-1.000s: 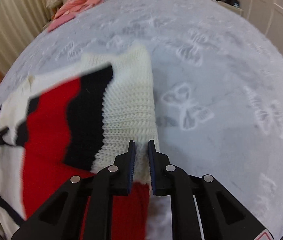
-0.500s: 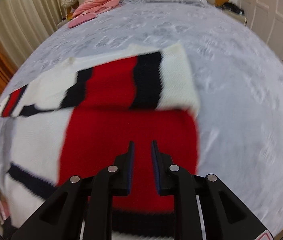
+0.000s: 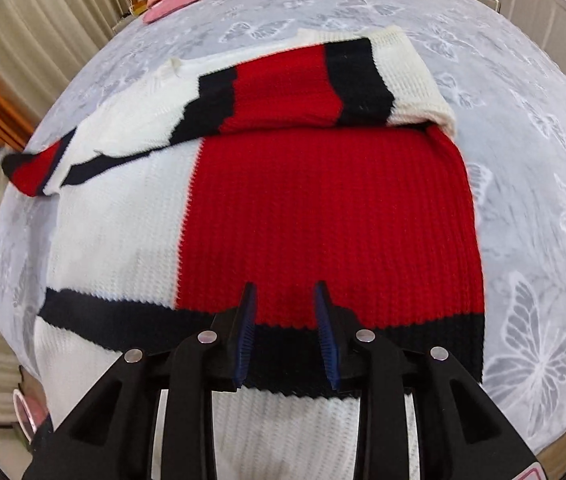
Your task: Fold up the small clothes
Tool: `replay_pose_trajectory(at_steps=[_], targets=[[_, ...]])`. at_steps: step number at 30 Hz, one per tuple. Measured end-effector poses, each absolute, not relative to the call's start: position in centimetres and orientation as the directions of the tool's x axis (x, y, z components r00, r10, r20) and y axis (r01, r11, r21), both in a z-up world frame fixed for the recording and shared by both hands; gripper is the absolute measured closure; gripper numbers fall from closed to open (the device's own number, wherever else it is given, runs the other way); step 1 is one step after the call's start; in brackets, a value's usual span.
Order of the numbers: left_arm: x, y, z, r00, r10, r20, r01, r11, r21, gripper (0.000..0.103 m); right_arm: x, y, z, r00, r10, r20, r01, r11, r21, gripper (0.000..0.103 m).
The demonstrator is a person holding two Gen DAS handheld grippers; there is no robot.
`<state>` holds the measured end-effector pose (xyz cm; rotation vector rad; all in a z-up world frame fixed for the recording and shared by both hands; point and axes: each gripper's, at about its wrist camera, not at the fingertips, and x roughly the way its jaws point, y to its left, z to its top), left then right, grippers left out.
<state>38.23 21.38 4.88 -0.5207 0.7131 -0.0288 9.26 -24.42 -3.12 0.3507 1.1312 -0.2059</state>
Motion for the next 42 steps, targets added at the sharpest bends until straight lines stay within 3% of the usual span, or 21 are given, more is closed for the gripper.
replay_pose_trajectory(at_steps=[5,8,10,11,12,14,15,16,17,19,22,26,31,32,34,36,39,42], targets=[[33.6,6.2,8.9,0.663,-0.525,-0.534,0.185,0.806,-0.563,0.096,8.9,-25.4,-2.1,0.460,0.035,-0.887,0.359,0.907,0.222,0.073],[31.2,-1.9,6.0,0.536,-0.613,-0.581,0.253,0.773,-0.582,0.092,8.1,-27.2,-1.6,0.474,0.032,-0.880,0.379,0.895,0.237,0.065],[29.3,-7.0,1.7,0.419,-0.624,-0.659,0.252,0.777,-0.577,0.074,7.6,-28.6,-1.4,0.480,0.018,-0.877,0.389,0.892,0.231,0.064],[28.5,-8.5,-0.2,0.384,-0.601,-0.700,0.230,0.797,-0.559,0.058,7.4,-29.2,-1.3,0.481,0.000,-0.877,0.394,0.893,0.217,0.064],[27.5,-9.5,-2.2,0.359,-0.577,-0.734,0.193,0.815,-0.546,0.051,7.2,-30.0,-0.9,0.485,-0.022,-0.874,0.399,0.895,0.199,0.064],[25.7,-9.1,-4.6,0.324,-0.607,-0.726,0.139,0.790,-0.598,0.049,7.4,-31.2,-0.1,0.506,-0.024,-0.862,0.392,0.897,0.205,0.063],[25.1,-8.8,-5.1,0.319,-0.622,-0.715,0.116,0.775,-0.622,0.041,7.9,-31.9,0.3,0.518,-0.010,-0.855,0.384,0.896,0.222,0.061],[24.6,-7.5,-5.4,0.328,-0.616,-0.717,0.074,0.773,-0.630,0.038,8.6,-32.3,0.5,0.526,0.016,-0.850,0.368,0.897,0.245,0.053],[24.3,-5.8,-5.4,0.354,-0.607,-0.712,0.042,0.770,-0.636,0.036,9.6,-32.6,0.6,0.534,0.049,-0.844,0.348,0.897,0.272,0.051],[24.2,-2.9,-5.1,0.416,-0.584,-0.697,-0.003,0.765,-0.644,0.033,12.3,-33.0,0.6,0.545,0.116,-0.831,0.316,0.889,0.332,0.051],[25.3,1.5,-4.3,0.506,-0.545,-0.668,-0.094,0.735,-0.671,0.021,17.1,-32.3,0.8,0.549,0.145,-0.823,0.300,0.885,0.355,0.051],[28.6,6.2,-4.8,0.541,-0.500,-0.676,-0.233,0.683,-0.692,0.021,22.9,-28.9,1.8,0.562,0.113,-0.820,0.283,0.905,0.318,0.040],[30.2,8.1,-6.1,0.539,-0.469,-0.699,-0.306,0.664,-0.682,0.021,30.5,-24.0,-0.2,0.462,-0.045,-0.886,0.274,0.957,0.095,0.040],[30.5,8.2,-6.4,0.536,-0.473,-0.700,-0.308,0.662,-0.683,0.021,31.2,-23.6,-0.9,0.445,-0.060,-0.893,0.261,0.963,0.065,0.057],[30.2,8.0,-6.6,0.527,-0.480,-0.701,-0.304,0.664,-0.683,0.021,32.1,-24.0,-2.2,0.419,-0.009,-0.908,0.248,0.963,0.105,0.100],[29.8,7.7,-6.6,0.527,-0.497,-0.689,-0.294,0.654,-0.697,0.021,30.1,-26.6,-0.5,0.519,0.043,-0.854,0.299,0.926,0.229,0.103],[29.7,7.8,-6.7,0.526,-0.516,-0.676,-0.288,0.640,-0.712,0.021,25.2,-30.4,1.9,0.623,0.008,-0.783,0.365,0.882,0.299,0.103],[29.4,7.1,-7.1,0.510,-0.524,-0.682,-0.288,0.643,-0.709,0.021,21.9,-33.7,-2.0,0.545,0.028,-0.838,0.429,0.849,0.307,0.103]])
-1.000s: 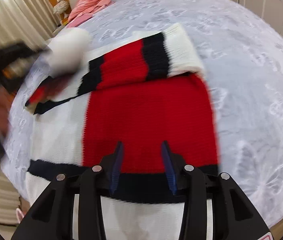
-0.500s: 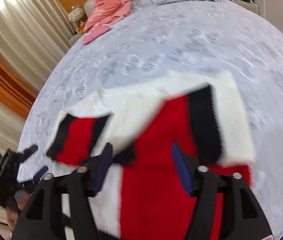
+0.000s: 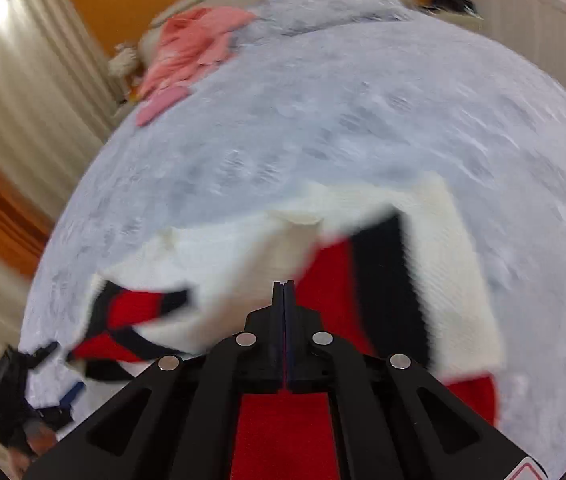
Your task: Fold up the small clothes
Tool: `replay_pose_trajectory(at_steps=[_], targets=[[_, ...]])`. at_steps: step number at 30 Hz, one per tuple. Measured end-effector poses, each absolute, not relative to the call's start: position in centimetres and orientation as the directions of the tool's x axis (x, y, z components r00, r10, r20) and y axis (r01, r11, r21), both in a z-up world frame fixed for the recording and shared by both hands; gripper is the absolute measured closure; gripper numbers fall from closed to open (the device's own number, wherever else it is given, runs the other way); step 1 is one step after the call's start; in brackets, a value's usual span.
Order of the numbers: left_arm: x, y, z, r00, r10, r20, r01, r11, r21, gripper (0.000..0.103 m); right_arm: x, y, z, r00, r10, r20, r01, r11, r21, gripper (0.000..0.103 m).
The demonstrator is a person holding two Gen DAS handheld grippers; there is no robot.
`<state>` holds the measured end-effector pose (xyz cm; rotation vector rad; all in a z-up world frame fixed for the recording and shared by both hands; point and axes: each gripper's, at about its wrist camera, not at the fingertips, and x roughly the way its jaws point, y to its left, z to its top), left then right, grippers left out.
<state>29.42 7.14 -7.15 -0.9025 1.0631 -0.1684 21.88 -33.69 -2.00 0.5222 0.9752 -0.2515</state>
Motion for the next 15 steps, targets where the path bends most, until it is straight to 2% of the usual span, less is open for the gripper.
replay_pose_trajectory(at_steps=[3,4,6,8,11,15], targets=[[29.4,6.3,-7.8,0.497,-0.514,-0.699,-0.303,0.652,-0.695,0.021,20.0,-35.4,-5.0,0.490,0.147,-0.859,0.485,0.774,0.408,0.102],[29.2,6.3,-7.8,0.503,-0.513,-0.696,-0.309,0.645,-0.699,0.021,19.7,-35.5,-4.7,0.513,0.165,-0.843,0.484,0.755,0.442,0.093],[29.0,6.7,-7.7,0.519,-0.507,-0.688,-0.319,0.632,-0.707,0.021,19.6,-35.1,-3.2,0.569,0.186,-0.801,0.461,0.735,0.498,0.082],[29.1,6.9,-7.6,0.520,-0.495,-0.696,-0.322,0.641,-0.696,0.021,20.9,-34.5,-1.9,0.595,0.229,-0.771,0.428,0.722,0.544,0.046],[29.7,7.0,-7.6,0.513,-0.490,-0.705,-0.326,0.648,-0.688,0.021,23.0,-33.7,-1.6,0.578,0.231,-0.782,0.418,0.740,0.527,0.042],[30.2,7.4,-8.1,0.507,-0.512,-0.694,-0.352,0.612,-0.709,0.021,23.4,-33.9,-2.7,0.490,0.103,-0.866,0.523,0.760,0.386,0.042]])
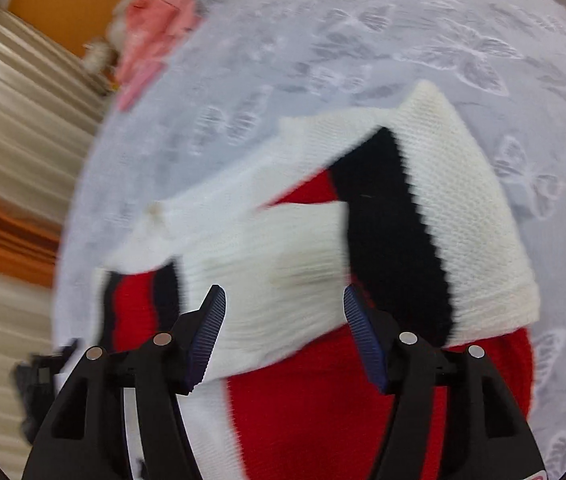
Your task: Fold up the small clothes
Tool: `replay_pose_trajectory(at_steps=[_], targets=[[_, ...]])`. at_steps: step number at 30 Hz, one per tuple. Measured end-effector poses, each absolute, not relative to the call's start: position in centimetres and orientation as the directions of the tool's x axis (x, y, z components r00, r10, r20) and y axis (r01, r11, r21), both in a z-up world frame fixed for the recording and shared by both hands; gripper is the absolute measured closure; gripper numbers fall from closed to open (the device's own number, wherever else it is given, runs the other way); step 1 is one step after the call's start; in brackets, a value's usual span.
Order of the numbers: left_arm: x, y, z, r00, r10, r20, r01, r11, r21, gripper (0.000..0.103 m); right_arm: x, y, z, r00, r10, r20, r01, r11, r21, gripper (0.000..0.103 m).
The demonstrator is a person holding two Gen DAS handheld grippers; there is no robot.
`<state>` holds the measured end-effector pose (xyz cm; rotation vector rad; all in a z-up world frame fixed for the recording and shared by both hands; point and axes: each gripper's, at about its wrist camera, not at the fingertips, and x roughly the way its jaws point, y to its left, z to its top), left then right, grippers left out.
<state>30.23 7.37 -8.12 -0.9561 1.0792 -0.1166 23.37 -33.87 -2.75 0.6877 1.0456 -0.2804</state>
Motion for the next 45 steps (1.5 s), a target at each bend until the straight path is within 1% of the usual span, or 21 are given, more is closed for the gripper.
replay_pose_trajectory(at_steps=[3,6,7,8,11,14,16,19,20,21,24,26,28,30,32,34,36,38,41,43,45], targets=[[30.2,7.8,-8.6,0.520,-0.522,-0.676,-0.369,0.577,-0.729,0.021,22.6,-34.0,-4.4,0.480,0.121,-0.869,0.539,0.741,0.401,0.041],[30.4,7.8,-9.0,0.519,-0.524,-0.675,-0.377,0.569,-0.731,0.021,23.8,-33.2,-6.0,0.446,0.177,-0.878,0.490,0.772,0.404,0.057],[30.6,7.7,-9.1,0.517,-0.524,-0.677,-0.379,0.569,-0.730,0.021,24.1,-33.0,-6.0,0.446,0.177,-0.877,0.482,0.778,0.402,0.072],[30.7,7.7,-9.2,0.513,-0.518,-0.685,-0.389,0.571,-0.723,0.021,24.3,-33.0,-5.6,0.464,0.201,-0.863,0.472,0.768,0.432,0.093],[30.9,7.8,-8.7,0.520,-0.515,-0.681,-0.394,0.562,-0.727,0.021,23.7,-33.7,-1.6,0.587,0.231,-0.776,0.415,0.737,0.533,0.094],[31.3,7.7,-7.8,0.547,-0.505,-0.668,-0.356,0.582,-0.731,0.021,22.4,-34.7,2.7,0.663,0.147,-0.734,0.350,0.806,0.478,0.095],[31.7,6.9,-8.0,0.528,-0.512,-0.677,-0.337,0.606,-0.721,0.023,21.9,-36.2,1.3,0.607,0.050,-0.793,0.384,0.855,0.347,0.095],[32.1,5.1,-9.4,0.473,-0.503,-0.723,-0.320,0.667,-0.673,0.057,22.0,-37.7,-4.2,0.471,0.067,-0.879,0.437,0.848,0.299,0.094],[32.1,4.9,-9.6,0.473,-0.492,-0.731,-0.318,0.679,-0.662,0.074,21.7,-37.9,-4.7,0.470,0.074,-0.879,0.438,0.846,0.305,0.094],[32.0,5.0,-9.8,0.474,-0.500,-0.725,-0.321,0.669,-0.671,0.086,21.4,-38.1,-4.2,0.487,0.074,-0.870,0.430,0.847,0.312,0.094],[31.8,5.8,-9.8,0.480,-0.497,-0.723,-0.347,0.649,-0.677,0.089,20.6,-38.6,-2.2,0.556,0.071,-0.828,0.407,0.845,0.346,0.095],[32.0,5.6,-10.0,0.461,-0.472,-0.752,-0.337,0.690,-0.640,0.091,20.3,-39.4,-3.8,0.517,0.057,-0.854,0.427,0.847,0.315,0.094],[32.0,5.4,-10.2,0.453,-0.460,-0.764,-0.325,0.712,-0.622,0.091,20.9,-39.5,-6.7,0.456,0.077,-0.887,0.432,0.851,0.297,0.094],[32.0,4.7,-9.4,0.447,-0.419,-0.790,-0.290,0.768,-0.571,0.089,20.5,-39.3,-5.5,0.475,0.045,-0.879,0.421,0.866,0.272,0.091],[31.5,4.0,-8.4,0.438,-0.394,-0.808,-0.243,0.813,-0.529,0.087,19.4,-39.2,-3.8,0.484,-0.011,-0.875,0.446,0.863,0.237,0.080],[30.4,3.9,-7.2,0.441,-0.394,-0.806,-0.193,0.835,-0.515,0.079,17.8,-39.1,-1.9,0.514,-0.071,-0.855,0.457,0.866,0.203,0.080],[29.3,4.5,-5.8,0.463,-0.402,-0.790,-0.162,0.838,-0.521,0.065,17.1,-39.2,-0.8,0.530,-0.070,-0.845,0.437,0.877,0.202,0.077],[29.1,5.1,-4.9,0.475,-0.414,-0.777,-0.156,0.829,-0.537,0.061,17.9,-39.7,-0.3,0.538,-0.047,-0.842,0.422,0.879,0.220,0.071],[30.3,5.3,-2.9,0.524,-0.404,-0.750,-0.154,0.821,-0.550,0.040,20.5,-40.3,-0.4,0.537,-0.007,-0.844,0.404,0.880,0.249,0.071],[32.1,4.6,-2.4,0.534,-0.409,-0.740,-0.137,0.822,-0.553,0.039,23.1,-40.0,-1.7,0.498,-0.007,-0.867,0.395,0.892,0.220,0.071],[34.0,3.2,-2.9,0.504,-0.448,-0.739,-0.098,0.820,-0.564,0.042,24.5,-39.5,-2.6,0.488,0.029,-0.872,0.383,0.891,0.244,0.081]])
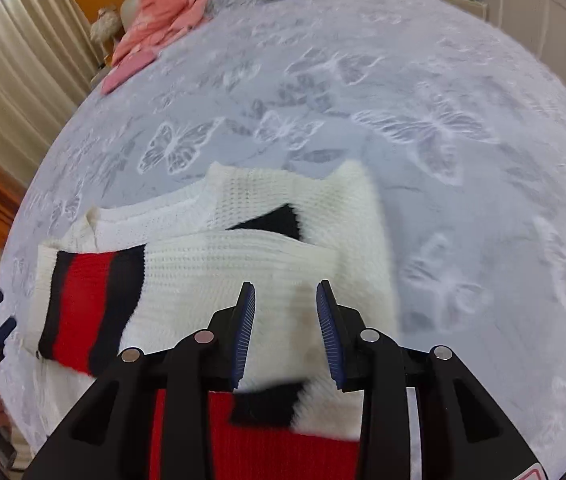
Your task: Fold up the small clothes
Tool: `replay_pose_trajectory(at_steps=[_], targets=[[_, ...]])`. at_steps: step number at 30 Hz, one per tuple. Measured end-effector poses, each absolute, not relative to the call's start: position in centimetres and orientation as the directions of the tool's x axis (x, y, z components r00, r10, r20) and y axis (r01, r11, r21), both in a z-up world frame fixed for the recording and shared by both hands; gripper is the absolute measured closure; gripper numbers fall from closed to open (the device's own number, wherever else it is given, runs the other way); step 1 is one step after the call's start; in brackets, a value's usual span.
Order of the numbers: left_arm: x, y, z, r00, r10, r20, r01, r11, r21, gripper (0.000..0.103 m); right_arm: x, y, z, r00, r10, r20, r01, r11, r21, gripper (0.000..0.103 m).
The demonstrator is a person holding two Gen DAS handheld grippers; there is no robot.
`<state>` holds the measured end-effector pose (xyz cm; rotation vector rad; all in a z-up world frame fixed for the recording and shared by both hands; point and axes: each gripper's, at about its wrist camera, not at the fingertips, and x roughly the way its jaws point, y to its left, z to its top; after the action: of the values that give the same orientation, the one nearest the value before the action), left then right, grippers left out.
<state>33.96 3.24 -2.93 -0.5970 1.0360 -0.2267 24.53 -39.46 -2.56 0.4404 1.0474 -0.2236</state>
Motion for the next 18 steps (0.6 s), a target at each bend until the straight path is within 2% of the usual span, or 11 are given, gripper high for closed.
replay_pose_trajectory(at_steps=[1,3,4,6,9,11,13,14,16,18], targets=[[34.7,2.5,-3.4,0.488,-0.452,-0.747,-0.087,0.826,-0.557,0.045,24.9,-39.1,-2.7,0.501,0.076,-0.862,0.370,0.882,0.292,0.103],[35.8,1.6,-5.2,0.447,-0.433,-0.782,-0.081,0.852,-0.518,0.057,25.4,-37.8,-2.4,0.531,0.113,-0.840,0.317,0.893,0.321,0.102],[36.2,1.5,-6.2,0.430,-0.403,-0.808,-0.097,0.869,-0.485,0.060,25.6,-37.5,-2.9,0.518,0.087,-0.851,0.308,0.909,0.281,0.102],[36.5,1.6,-7.9,0.420,-0.363,-0.832,-0.104,0.892,-0.441,0.075,26.0,-37.9,-5.7,0.412,-0.014,-0.911,0.339,0.930,0.139,0.103],[36.4,1.6,-7.5,0.431,-0.348,-0.833,-0.060,0.910,-0.411,0.075,24.5,-39.9,-5.0,0.442,-0.014,-0.897,0.431,0.880,0.199,0.103],[36.4,1.6,-7.4,0.431,-0.348,-0.833,-0.055,0.911,-0.409,0.075,24.0,-38.9,-3.7,0.479,-0.010,-0.878,0.408,0.888,0.213,0.103],[36.4,1.6,-7.5,0.434,-0.348,-0.831,-0.052,0.911,-0.409,0.074,24.6,-37.2,-5.6,0.403,-0.066,-0.913,0.345,0.935,0.085,0.103],[36.3,1.7,-7.3,0.433,-0.353,-0.829,-0.053,0.909,-0.414,0.072,24.4,-37.3,-6.4,0.396,-0.055,-0.917,0.340,0.936,0.091,0.103],[35.6,2.2,-6.4,0.420,-0.386,-0.821,-0.071,0.888,-0.454,0.064,23.2,-38.2,-5.1,0.405,-0.040,-0.913,0.387,0.913,0.132,0.103],[33.6,3.4,-4.8,0.429,-0.429,-0.795,-0.064,0.863,-0.500,0.043,20.9,-38.2,-2.9,0.419,-0.048,-0.907,0.401,0.906,0.137,0.089]])
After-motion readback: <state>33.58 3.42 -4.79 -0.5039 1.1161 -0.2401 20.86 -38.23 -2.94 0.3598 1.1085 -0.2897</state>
